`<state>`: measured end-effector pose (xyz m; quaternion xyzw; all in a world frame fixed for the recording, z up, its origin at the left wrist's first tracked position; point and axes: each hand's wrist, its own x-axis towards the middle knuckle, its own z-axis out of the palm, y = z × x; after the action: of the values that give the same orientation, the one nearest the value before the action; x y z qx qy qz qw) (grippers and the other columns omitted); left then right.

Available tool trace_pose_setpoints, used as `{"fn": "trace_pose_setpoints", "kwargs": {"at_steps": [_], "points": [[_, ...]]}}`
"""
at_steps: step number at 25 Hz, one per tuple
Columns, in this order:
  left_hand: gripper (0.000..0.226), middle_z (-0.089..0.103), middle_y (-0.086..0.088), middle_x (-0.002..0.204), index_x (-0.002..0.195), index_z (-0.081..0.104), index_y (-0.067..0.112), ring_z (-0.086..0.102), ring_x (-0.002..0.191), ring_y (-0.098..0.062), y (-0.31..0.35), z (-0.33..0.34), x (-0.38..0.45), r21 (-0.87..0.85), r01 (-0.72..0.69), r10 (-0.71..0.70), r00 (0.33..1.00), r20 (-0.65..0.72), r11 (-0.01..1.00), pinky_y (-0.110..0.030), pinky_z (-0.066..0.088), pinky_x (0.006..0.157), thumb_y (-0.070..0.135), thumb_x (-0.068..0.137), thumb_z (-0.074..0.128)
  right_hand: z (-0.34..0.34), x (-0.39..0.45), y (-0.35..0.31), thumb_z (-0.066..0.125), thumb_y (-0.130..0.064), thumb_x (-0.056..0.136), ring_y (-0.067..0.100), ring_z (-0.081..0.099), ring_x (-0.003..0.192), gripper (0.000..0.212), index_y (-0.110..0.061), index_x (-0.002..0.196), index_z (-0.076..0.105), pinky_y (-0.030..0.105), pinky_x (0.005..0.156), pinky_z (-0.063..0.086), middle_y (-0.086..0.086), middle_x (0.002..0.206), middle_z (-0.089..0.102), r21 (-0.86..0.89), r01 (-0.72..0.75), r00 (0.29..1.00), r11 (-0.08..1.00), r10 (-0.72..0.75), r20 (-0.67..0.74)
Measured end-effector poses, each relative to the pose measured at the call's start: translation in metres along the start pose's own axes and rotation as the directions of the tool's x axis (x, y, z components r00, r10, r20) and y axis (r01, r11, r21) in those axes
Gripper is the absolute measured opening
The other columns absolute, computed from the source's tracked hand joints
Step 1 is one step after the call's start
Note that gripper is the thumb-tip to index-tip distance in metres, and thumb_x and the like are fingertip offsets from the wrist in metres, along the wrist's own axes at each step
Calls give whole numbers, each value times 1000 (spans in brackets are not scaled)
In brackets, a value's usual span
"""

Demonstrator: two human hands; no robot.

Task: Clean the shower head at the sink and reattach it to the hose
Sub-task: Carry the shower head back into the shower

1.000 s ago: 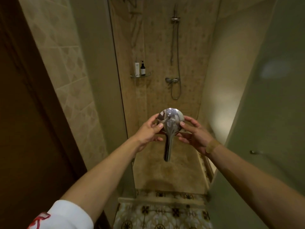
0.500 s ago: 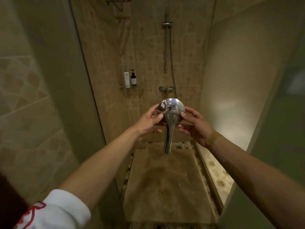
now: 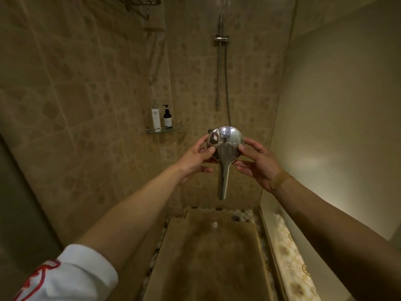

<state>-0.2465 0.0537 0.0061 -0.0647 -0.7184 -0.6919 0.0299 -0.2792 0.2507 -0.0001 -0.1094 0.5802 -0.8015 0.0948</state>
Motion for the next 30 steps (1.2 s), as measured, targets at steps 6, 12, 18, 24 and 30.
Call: {"fn": "trace_pose_setpoints", "kwargs": {"at_steps": [6, 12, 18, 24, 30], "points": [[55, 60, -6, 122, 144, 32, 30, 62, 105, -28, -20, -4, 74, -12, 4, -4, 1000, 4, 1000, -30, 51, 61, 16, 95, 53, -22, 73, 10, 67, -18, 90, 14, 69, 61, 32, -26, 121, 61, 26, 59, 60, 3, 99, 70, 6, -21, 1000, 1000, 22, -19], [51, 63, -8, 117, 141, 37, 31, 64, 102, -28, -51, -29, 159, -17, -21, 22, 1000, 19, 1000, -30, 51, 63, 15, 95, 53, -30, 155, 30, 67, -18, 90, 18, 68, 65, 34, -24, 123, 61, 26, 58, 59, 2, 94, 72, -3, -4, 999, 1000, 4, -52], [48, 67, -2, 101, 139, 39, 29, 67, 93, -21, -82, -88, 281, -13, -24, 24, 997, 66, 1000, -30, 51, 64, 16, 96, 53, -20, 281, 48, 67, -18, 91, 20, 71, 68, 36, -21, 126, 61, 24, 54, 56, 3, 94, 73, -35, -17, 996, 999, 14, -86], [38, 68, -4, 103, 127, 48, 36, 67, 90, -22, -97, -167, 430, -1, -19, 19, 996, 85, 1000, -34, 51, 68, 19, 94, 55, 2, 443, 64, 70, -28, 88, 27, 67, 82, 32, -28, 120, 68, 30, 64, 54, 3, 98, 72, -94, -5, 991, 996, -8, -133], [34, 67, 0, 108, 118, 50, 45, 69, 92, -22, -111, -197, 545, 40, -4, -2, 991, 133, 999, -32, 51, 67, 22, 93, 56, -7, 555, 75, 68, -28, 90, 24, 70, 79, 33, -25, 123, 66, 26, 58, 54, 5, 104, 71, -65, -18, 984, 998, 6, -175]]}}
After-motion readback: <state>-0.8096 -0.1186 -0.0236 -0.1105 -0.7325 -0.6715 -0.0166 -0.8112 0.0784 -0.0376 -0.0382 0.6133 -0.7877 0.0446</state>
